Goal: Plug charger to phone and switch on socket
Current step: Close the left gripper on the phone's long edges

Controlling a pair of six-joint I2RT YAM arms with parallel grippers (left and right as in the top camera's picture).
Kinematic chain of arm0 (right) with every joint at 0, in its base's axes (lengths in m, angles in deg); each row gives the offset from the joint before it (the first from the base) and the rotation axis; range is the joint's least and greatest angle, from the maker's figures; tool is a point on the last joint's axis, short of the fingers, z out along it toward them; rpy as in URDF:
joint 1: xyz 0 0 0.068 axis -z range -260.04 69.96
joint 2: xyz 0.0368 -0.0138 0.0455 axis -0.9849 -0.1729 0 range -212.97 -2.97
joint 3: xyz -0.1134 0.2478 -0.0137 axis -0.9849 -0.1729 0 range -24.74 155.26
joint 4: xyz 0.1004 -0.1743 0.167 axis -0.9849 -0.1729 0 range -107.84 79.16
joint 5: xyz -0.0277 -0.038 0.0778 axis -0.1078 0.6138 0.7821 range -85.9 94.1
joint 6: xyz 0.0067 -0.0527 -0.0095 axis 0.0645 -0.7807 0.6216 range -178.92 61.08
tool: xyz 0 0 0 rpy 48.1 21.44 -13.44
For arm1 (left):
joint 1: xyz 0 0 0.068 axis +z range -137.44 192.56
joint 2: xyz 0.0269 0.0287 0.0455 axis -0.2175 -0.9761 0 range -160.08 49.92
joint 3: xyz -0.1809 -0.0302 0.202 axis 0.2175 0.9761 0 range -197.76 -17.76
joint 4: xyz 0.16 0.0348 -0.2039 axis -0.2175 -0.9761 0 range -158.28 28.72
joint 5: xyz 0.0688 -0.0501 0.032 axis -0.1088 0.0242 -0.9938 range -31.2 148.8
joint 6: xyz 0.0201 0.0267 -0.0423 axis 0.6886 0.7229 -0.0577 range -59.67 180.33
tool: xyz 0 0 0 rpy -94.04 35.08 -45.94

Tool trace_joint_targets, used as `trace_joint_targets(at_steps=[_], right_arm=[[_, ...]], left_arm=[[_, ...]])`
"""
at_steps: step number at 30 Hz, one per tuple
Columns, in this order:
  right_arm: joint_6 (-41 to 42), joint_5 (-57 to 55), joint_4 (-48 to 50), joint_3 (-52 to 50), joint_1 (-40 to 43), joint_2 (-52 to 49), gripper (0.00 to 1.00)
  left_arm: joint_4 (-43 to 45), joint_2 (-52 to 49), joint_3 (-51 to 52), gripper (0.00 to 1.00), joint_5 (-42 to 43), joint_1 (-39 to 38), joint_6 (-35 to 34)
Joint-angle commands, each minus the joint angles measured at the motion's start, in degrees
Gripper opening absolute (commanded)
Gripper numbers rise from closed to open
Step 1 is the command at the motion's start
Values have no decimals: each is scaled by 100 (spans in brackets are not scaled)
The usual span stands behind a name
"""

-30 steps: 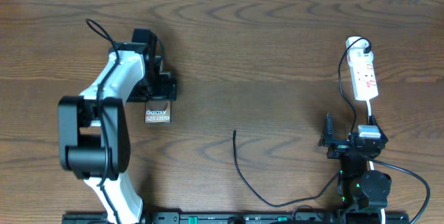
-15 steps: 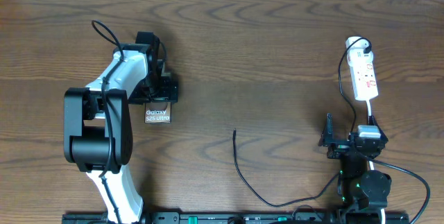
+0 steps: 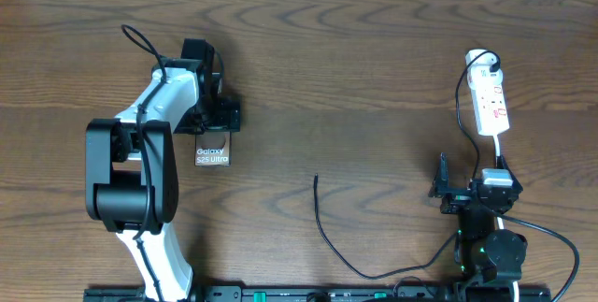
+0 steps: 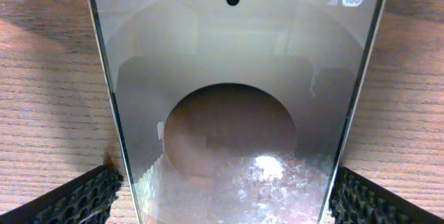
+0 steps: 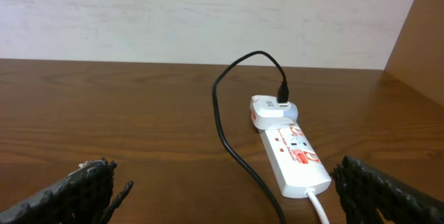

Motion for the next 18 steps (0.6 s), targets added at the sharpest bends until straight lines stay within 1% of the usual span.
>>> trace_joint_targets(at_steps=[1,6,18], right_arm=[[-90,-44,-22,-7,-52,31,99],[-90,-44,-22,-7,-52,31,99],[-90,-44,-22,-7,-52,31,99]], left_arm=[[68,-151,409,98,295,-13,98],[107,-151,525,98,426,-13,146],[87,-151,525,98,426,-13,160]])
